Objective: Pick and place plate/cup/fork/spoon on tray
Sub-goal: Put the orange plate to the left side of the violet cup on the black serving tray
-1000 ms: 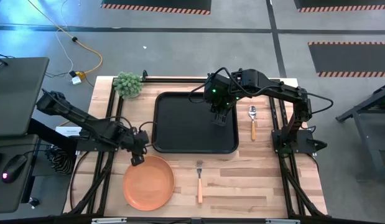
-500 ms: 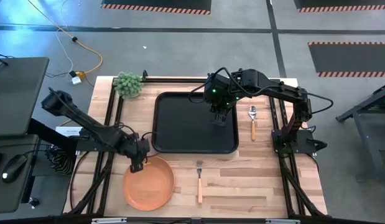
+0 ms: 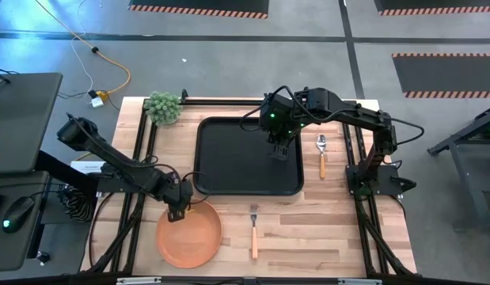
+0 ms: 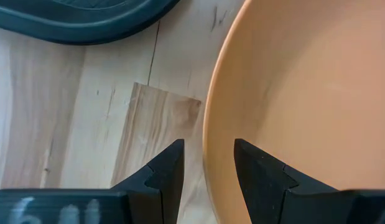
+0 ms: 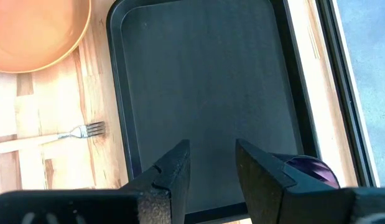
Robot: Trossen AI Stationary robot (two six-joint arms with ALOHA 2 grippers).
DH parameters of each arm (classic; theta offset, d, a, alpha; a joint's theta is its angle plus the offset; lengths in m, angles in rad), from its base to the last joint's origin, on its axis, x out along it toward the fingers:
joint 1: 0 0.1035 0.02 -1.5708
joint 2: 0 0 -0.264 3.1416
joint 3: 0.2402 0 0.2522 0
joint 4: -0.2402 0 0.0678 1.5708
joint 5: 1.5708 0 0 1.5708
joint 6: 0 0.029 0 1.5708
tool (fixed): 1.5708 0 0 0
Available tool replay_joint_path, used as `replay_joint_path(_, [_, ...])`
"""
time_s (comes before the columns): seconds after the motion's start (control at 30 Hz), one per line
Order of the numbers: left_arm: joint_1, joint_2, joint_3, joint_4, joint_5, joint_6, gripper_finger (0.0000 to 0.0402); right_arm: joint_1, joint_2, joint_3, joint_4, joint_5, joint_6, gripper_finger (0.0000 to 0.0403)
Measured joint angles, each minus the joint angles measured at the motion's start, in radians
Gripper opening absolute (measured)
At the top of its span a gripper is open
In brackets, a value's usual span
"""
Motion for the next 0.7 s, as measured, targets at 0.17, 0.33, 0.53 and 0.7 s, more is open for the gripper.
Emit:
replay_joint_path(0.17, [0.0, 0.041, 0.0, 0.008, -0.002, -0.02, 0.0128, 0.0, 0.0, 0.0, 0.0, 0.0, 0.0, 0.0119])
replay_joint_path(0.33, [0.0, 0.08, 0.001, 0.012, 0.0, -0.026, 0.011, 0.0, 0.0, 0.0, 0.0, 0.005, 0.0, 0.0119])
replay_joint_path(0.53, [0.001, 0.102, 0.003, 0.01, -0.001, -0.026, 0.0061, 0.0, 0.0, 0.0, 0.0, 0.01, 0.0, 0.0119])
replay_joint_path(0.7, [0.0, 0.089, 0.004, 0.011, 0.001, -0.026, 0.0027, 0.0, 0.0, 0.0, 0.0, 0.013, 0.0, 0.0119])
